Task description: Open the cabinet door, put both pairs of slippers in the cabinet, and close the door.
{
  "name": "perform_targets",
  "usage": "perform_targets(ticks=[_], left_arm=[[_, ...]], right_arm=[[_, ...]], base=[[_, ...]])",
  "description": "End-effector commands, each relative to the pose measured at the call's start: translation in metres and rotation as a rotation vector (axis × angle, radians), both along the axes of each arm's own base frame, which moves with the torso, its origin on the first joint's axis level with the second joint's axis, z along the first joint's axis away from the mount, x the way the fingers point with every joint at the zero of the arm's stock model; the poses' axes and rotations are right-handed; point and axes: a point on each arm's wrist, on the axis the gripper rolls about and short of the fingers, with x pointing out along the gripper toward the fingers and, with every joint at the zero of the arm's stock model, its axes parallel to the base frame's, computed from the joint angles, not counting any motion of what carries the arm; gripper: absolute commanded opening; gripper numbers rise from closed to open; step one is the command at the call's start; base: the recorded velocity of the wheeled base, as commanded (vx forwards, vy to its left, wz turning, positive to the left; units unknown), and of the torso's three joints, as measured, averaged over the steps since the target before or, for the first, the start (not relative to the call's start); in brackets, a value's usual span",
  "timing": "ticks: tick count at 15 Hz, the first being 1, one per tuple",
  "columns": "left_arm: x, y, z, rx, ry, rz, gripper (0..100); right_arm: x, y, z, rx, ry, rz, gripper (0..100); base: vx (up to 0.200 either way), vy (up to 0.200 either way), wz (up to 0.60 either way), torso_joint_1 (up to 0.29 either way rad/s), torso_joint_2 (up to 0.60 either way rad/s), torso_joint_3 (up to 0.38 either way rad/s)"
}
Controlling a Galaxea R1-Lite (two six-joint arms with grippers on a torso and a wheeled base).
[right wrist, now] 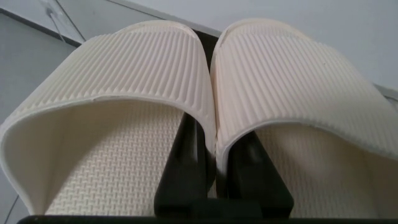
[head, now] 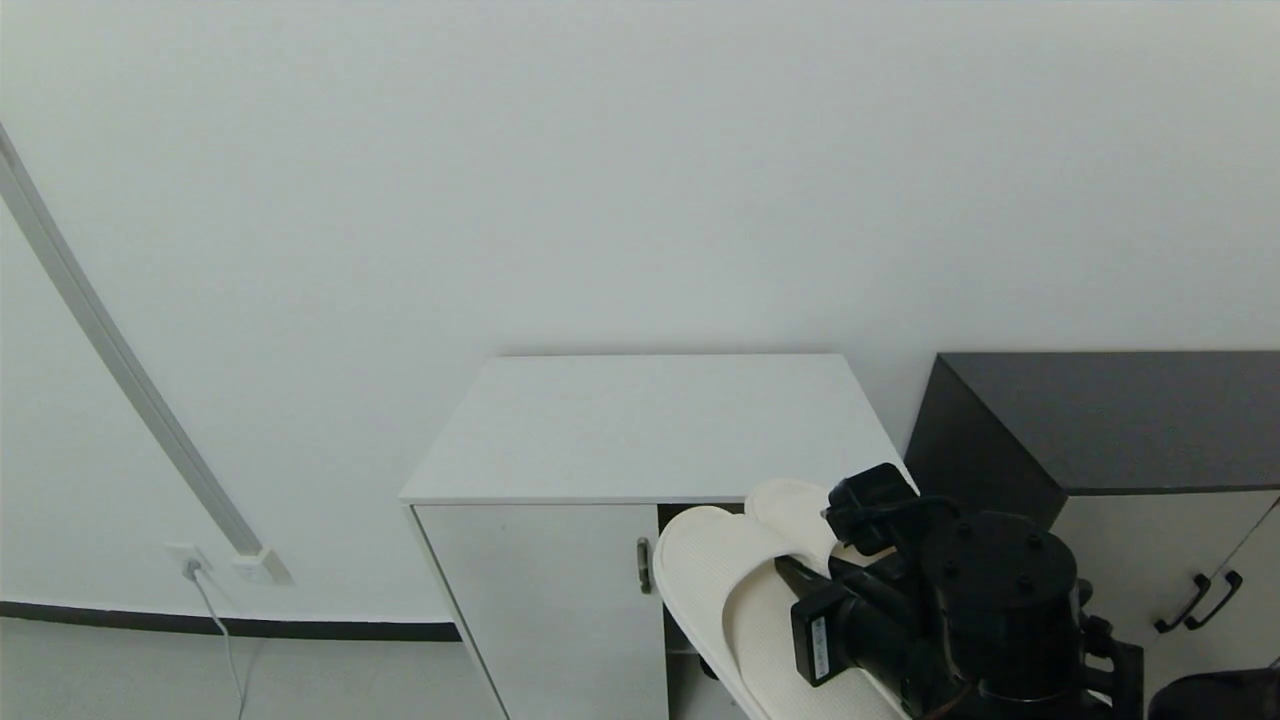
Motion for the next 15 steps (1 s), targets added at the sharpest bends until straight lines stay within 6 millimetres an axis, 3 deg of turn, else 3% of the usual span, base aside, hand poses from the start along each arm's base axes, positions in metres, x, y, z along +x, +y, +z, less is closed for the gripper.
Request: perform_targets(ticks=[1,9,15], left_arm=[[0.0000,0.0000,0.0000,0.000,0.000,0.001,0],[0.0000,0.0000,0.0000,0.000,0.000,0.001,0],[0.0000,0.0000,0.0000,0.000,0.000,0.001,0]], right_arm=[[-0.0004,0.0007,-0.0013,-0.004,0.001,0.003,0],[-0.0011,-0.0010,-0.0039,-0.017,0.005,0.003,0],[-0.0014,-0.0014,-0.0046,-0.019,0.008,0.004,0]], base=[[0.000,0.000,0.00,-0.144,0.34,0.193],[0.000,0.000,0.00,-0.171,0.38,0.214],[0.000,0.000,0.00,-0.229,0.54,0.314]])
